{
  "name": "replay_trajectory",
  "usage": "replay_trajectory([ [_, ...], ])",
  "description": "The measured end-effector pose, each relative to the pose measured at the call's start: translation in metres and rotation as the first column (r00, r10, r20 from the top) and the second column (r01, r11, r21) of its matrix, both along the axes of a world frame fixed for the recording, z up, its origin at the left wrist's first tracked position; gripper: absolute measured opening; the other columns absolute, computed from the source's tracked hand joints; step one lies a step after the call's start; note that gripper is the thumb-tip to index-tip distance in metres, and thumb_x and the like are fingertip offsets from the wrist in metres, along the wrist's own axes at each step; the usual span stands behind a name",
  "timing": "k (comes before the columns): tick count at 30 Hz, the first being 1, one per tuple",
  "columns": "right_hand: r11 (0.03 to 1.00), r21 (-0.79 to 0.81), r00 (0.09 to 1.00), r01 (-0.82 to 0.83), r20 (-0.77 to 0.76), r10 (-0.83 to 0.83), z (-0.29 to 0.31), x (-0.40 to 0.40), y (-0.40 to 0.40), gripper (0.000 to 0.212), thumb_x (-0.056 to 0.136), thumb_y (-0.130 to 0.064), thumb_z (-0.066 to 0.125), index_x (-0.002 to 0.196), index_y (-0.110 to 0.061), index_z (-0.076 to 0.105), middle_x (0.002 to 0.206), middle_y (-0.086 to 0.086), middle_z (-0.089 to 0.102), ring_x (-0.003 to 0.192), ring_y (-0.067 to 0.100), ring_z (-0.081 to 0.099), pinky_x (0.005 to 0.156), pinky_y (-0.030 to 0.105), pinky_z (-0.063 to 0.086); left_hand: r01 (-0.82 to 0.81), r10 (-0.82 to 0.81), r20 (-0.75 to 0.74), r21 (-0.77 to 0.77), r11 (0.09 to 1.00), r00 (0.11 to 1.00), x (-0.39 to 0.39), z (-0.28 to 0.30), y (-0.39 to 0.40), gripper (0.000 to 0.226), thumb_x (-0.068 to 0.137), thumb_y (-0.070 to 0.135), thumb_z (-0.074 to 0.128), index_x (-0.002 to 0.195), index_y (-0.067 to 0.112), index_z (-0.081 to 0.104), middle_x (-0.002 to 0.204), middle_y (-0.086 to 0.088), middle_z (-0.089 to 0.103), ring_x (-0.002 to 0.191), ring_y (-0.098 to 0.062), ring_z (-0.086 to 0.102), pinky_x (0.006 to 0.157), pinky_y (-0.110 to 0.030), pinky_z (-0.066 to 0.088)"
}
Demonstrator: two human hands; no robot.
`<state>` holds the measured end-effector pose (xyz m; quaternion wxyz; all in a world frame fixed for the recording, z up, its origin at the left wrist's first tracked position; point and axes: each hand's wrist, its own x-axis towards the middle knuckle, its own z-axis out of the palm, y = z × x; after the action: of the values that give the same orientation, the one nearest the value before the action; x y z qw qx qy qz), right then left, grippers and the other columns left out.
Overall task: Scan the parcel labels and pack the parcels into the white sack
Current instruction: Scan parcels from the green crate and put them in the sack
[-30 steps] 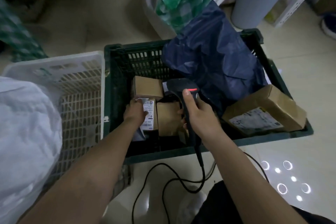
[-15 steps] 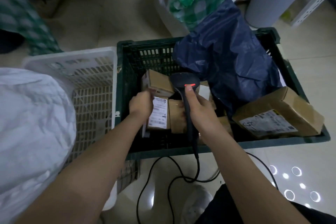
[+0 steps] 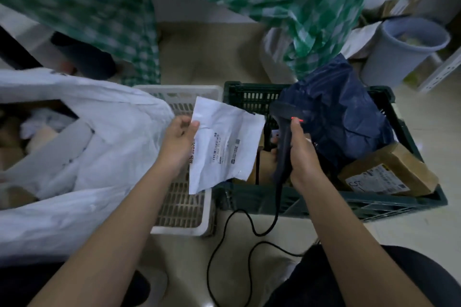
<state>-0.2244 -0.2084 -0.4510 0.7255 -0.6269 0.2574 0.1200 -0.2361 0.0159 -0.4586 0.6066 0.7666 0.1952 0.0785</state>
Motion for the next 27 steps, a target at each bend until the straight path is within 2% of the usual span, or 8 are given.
replay_trajectory([
  [2,0.998,-0.012,0.998,-0.061,-0.013,0.061,0.000,-0.022,0.008,0.065,0.088,-0.069,0.047,0.118,-0.014,0.064,0.104,0.009,0.068,0.081,0.023,0.061,0.079,0.040,0.050,-0.006,0.006,0.022,0.013,1.000,1.000,-0.024,0.012,0.012,0.009,0.100,0.025,0.049,0.099,0.016,0.052,0.089,0.003,0.063,0.078,-0.014,0.061,0.066,-0.028,0.048],
  [5,0.994,-0.023,0.994,-0.105,0.032,0.106,0.003,-0.056,0.018,0.053,0.090,-0.062,0.048,0.113,-0.017,0.064,0.097,0.005,0.068,0.082,0.020,0.062,0.072,0.034,0.050,-0.056,0.052,0.065,0.062,0.996,0.997,-0.047,0.038,0.027,0.014,0.102,0.025,0.044,0.106,0.013,0.048,0.080,0.004,0.060,0.066,-0.010,0.055,0.053,-0.020,0.043],
  [8,0.996,-0.010,0.993,-0.087,0.076,0.087,0.017,-0.080,0.028,0.041,0.092,-0.054,0.052,0.104,-0.016,0.065,0.089,0.002,0.066,0.077,0.018,0.061,0.070,0.031,0.050,-0.064,0.063,0.024,0.078,0.995,0.998,-0.054,0.063,0.037,0.014,0.103,0.027,0.039,0.108,0.016,0.045,0.081,0.004,0.054,0.064,-0.009,0.048,0.051,-0.025,0.037],
  [14,0.995,-0.068,0.979,-0.078,0.183,0.089,0.039,-0.110,0.047,0.045,0.083,-0.036,0.074,0.122,-0.019,0.059,0.111,0.001,0.067,0.100,0.019,0.062,0.092,0.038,0.050,0.120,-0.119,-0.015,0.192,0.974,0.993,-0.084,0.102,0.048,0.018,0.102,0.032,0.039,0.109,0.018,0.048,0.066,0.004,0.049,0.046,-0.006,0.040,0.044,-0.024,0.029],
  [18,0.993,-0.090,0.918,-0.070,0.383,0.100,0.065,-0.117,0.066,0.025,0.080,-0.020,0.078,0.097,-0.019,0.060,0.086,-0.003,0.066,0.079,0.011,0.063,0.071,0.026,0.051,0.260,-0.263,-0.032,0.304,0.917,0.964,-0.112,0.120,0.062,0.015,0.101,0.030,0.043,0.096,0.017,0.049,0.055,0.004,0.038,0.035,-0.003,0.029,0.039,-0.017,0.024],
  [21,0.986,-0.117,0.852,-0.122,0.497,0.165,0.084,-0.112,0.085,0.031,0.077,-0.011,0.080,0.096,-0.018,0.056,0.085,-0.001,0.065,0.072,0.004,0.063,0.066,0.017,0.052,0.340,-0.340,-0.075,0.401,0.851,0.938,-0.127,0.133,0.072,0.014,0.100,0.030,0.046,0.087,0.026,0.048,0.060,0.000,0.045,0.041,-0.004,0.030,0.042,-0.016,0.025],
  [24,0.959,-0.146,0.824,-0.244,0.490,0.284,0.096,-0.108,0.103,0.032,0.074,-0.008,0.081,0.092,-0.019,0.057,0.078,-0.002,0.065,0.072,0.014,0.063,0.066,0.029,0.053,0.368,-0.377,-0.066,0.425,0.827,0.924,-0.136,0.147,0.078,0.012,0.099,0.026,0.049,0.087,0.025,0.049,0.064,0.000,0.049,0.042,-0.003,0.033,0.045,-0.014,0.029],
  [27,0.951,-0.142,0.827,-0.275,0.470,0.309,0.092,-0.113,0.117,0.032,0.073,0.002,0.079,0.086,-0.018,0.057,0.070,-0.005,0.063,0.064,0.010,0.060,0.066,0.029,0.051,0.337,-0.362,-0.041,0.472,0.814,0.931,-0.139,0.151,0.087,0.008,0.097,0.023,0.053,0.092,0.017,0.051,0.054,0.009,0.047,0.039,0.000,0.037,0.046,-0.016,0.029],
])
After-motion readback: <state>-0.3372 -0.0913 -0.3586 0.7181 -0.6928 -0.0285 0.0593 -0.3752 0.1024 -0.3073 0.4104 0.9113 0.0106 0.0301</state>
